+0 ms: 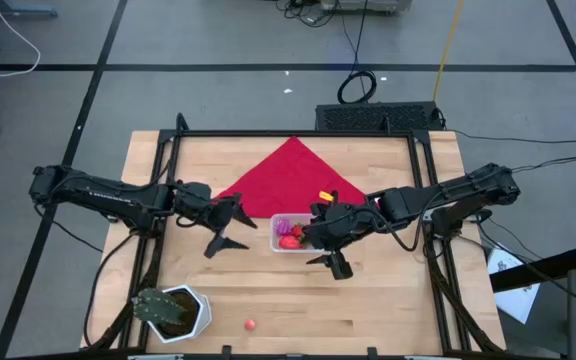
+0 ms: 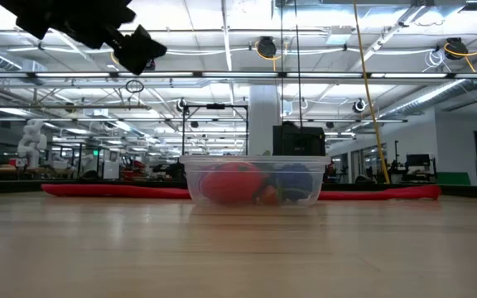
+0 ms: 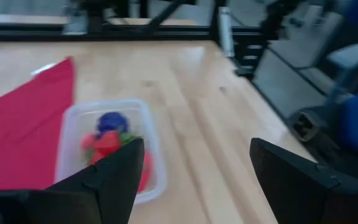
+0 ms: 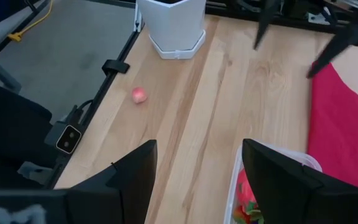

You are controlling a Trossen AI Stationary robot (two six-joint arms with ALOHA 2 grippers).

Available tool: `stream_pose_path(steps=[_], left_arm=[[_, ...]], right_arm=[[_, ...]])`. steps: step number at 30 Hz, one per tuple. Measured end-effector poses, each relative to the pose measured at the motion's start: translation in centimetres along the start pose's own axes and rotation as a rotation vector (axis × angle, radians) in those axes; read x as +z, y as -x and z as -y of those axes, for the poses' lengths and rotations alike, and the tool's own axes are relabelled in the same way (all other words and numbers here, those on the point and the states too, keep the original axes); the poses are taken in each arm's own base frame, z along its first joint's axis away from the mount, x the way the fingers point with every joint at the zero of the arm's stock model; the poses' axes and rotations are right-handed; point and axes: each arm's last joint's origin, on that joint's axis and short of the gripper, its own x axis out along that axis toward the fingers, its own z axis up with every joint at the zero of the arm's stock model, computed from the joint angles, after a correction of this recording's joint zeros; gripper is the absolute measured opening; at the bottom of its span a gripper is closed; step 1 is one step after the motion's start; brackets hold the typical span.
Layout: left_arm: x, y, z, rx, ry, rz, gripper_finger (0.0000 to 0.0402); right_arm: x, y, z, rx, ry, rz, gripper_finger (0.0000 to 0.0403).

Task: Pick and placing Produce into tupperware
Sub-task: Put the pink peach in the transparent bin

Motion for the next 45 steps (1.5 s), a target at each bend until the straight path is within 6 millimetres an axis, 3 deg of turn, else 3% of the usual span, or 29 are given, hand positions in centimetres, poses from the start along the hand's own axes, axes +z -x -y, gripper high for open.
stream_pose_path(steps=[9,11,14,19,24,29,45], left_arm=[[0.1,0.0,-0.2,0.086,0.188,0.015,0.0296],[-0.3,0.0,-0.1,0.04,0.103,-0.028,0.0296],[-0.6,0.2,0.2,-0.184,-0.067,-0.053,0.0296],[-1.5,-0.6,0.2,-0.526,-0.124,-0.059,0.0296],[-3.5,-2.6,-0.7,-0.54,-0.14,-0.149,0.0296],[-4.4,-3.5,-1.2,-0.644,-0.319,-0.091,0.0296],[-8.2,-7.7,-2.0,-0.808,-0.412,-0.038,0.0296]], right_arm=[[0.0,0.0,0.0,0.0,0.009,-0.001,0.0228],[0.0,0.0,0.0,0.0,0.009,-0.001,0.0228],[0.0,0.0,0.0,0.0,0.009,0.0,0.0228],[0.1,0.0,0.0,0.0,0.013,0.013,0.0228],[0.3,0.0,0.0,0.001,0.022,0.033,0.0228],[0.3,0.0,0.0,0.001,0.022,0.032,0.0228],[0.3,0.0,0.0,0.001,0.022,0.032,0.0228]])
